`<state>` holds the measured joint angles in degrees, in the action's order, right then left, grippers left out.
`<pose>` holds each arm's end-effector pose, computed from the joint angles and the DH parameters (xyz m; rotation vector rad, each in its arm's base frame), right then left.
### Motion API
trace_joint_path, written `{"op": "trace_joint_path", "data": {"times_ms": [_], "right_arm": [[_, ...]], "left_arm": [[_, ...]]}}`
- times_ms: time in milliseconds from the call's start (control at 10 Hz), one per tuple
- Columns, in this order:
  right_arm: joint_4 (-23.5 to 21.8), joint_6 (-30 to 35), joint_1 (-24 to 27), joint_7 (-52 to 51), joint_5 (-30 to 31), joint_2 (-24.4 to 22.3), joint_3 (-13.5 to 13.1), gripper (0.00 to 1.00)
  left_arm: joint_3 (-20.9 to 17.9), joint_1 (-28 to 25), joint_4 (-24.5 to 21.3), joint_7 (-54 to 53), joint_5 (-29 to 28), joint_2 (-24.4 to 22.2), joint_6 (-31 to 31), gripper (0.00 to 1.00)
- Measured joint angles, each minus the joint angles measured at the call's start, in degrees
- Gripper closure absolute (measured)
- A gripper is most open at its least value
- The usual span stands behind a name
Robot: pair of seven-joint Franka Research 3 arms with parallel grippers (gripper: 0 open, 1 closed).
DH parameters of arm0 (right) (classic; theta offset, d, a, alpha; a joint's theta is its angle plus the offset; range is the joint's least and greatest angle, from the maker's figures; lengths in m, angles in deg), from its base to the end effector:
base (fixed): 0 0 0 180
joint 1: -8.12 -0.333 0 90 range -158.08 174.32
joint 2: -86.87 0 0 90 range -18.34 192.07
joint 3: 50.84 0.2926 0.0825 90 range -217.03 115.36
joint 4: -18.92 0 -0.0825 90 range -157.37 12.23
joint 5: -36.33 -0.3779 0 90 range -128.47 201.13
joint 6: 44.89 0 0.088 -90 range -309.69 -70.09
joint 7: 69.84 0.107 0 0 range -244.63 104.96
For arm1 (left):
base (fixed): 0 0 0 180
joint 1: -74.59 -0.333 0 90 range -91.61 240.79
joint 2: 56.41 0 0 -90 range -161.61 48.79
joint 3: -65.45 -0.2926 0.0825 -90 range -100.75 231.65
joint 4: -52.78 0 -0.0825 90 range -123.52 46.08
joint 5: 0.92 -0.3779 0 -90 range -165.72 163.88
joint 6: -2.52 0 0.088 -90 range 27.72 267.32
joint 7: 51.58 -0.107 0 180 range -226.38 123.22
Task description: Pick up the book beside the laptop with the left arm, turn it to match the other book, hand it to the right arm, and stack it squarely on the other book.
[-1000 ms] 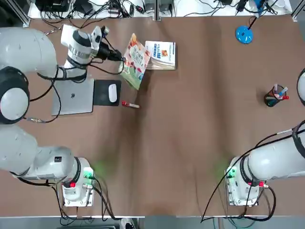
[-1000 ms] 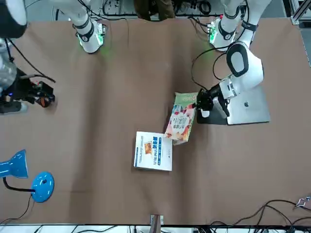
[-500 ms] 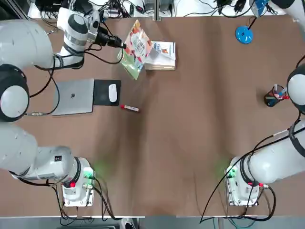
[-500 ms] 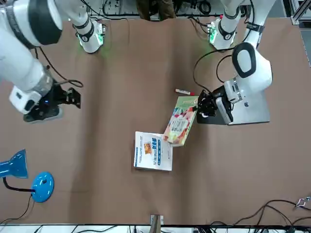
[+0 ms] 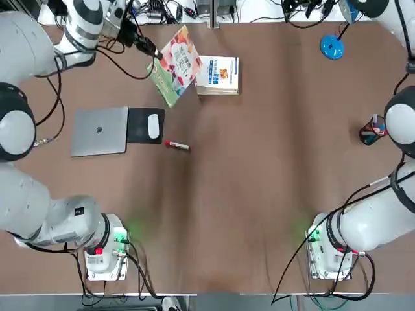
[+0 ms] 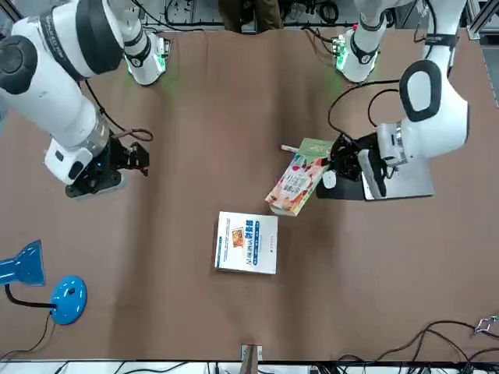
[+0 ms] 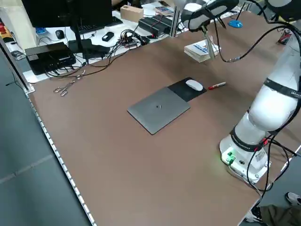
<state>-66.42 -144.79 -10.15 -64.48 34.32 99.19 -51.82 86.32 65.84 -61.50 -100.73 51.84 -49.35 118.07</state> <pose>0.5914 0.1884 0.5292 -3.0871 -0.3149 -0.0501 0.5503 -0.1615 0.3981 2.1948 -0.6830 0.2201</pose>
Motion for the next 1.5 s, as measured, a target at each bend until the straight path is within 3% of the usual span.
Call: {"op": "trace_joint_path", "data": {"times_ms": [400,700,1000,1500], "right_arm": [[-0.1,-8.5,0.0,0.0,0.0,4.1,-0.5,0.00],[-0.1,-10.7,0.2,0.0,0.0,5.2,-0.9,0.00],[-0.1,-11.7,0.7,0.0,0.0,6.5,-1.1,0.00],[0.0,-11.9,0.2,0.0,0.0,6.5,-0.8,0.00]], "left_arm": [[0.0,1.3,19.3,1.2,-5.0,17.5,-4.4,0.85],[0.1,3.7,32.9,1.2,-7.2,30.5,-9.9,0.85],[-0.1,9.0,40.4,-0.6,-7.5,37.5,-10.4,0.85],[-2.2,15.4,47.3,-2.7,-7.6,45.0,-9.4,0.85]]}}
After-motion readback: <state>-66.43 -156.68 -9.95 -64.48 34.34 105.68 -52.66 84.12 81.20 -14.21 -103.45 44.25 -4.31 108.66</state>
